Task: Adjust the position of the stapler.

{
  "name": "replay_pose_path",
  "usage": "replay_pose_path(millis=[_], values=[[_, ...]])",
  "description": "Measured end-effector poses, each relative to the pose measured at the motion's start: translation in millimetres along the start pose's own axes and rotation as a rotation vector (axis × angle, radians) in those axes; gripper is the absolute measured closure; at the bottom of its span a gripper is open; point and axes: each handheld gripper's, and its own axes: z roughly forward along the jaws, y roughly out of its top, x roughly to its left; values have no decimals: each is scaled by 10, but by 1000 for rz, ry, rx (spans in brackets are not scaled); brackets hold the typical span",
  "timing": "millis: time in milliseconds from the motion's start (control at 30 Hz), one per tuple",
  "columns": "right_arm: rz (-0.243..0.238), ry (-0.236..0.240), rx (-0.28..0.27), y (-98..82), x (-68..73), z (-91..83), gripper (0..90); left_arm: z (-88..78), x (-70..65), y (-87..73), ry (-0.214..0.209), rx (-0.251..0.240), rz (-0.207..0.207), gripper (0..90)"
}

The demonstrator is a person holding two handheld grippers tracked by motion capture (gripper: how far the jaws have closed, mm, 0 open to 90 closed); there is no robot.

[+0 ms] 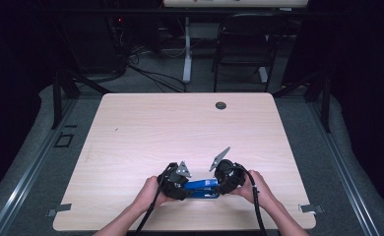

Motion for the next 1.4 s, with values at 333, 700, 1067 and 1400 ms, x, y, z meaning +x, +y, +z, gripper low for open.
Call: replay_pose_path(millis=[333, 700, 1067, 1400], values=[[-12, -28, 3, 4, 18, 9, 623, 2, -19, 6, -3, 2, -12, 547], [-1, -17, -4, -7, 5, 6, 626, 4, -17, 3, -7, 2, 2, 550], [73, -16, -19, -37, -23, -101, 422, 22, 27, 18, -30, 22, -36, 379], [187, -18, -76, -243, -123, -308, 149, -17, 65, 38, -20, -15, -73, 165]])
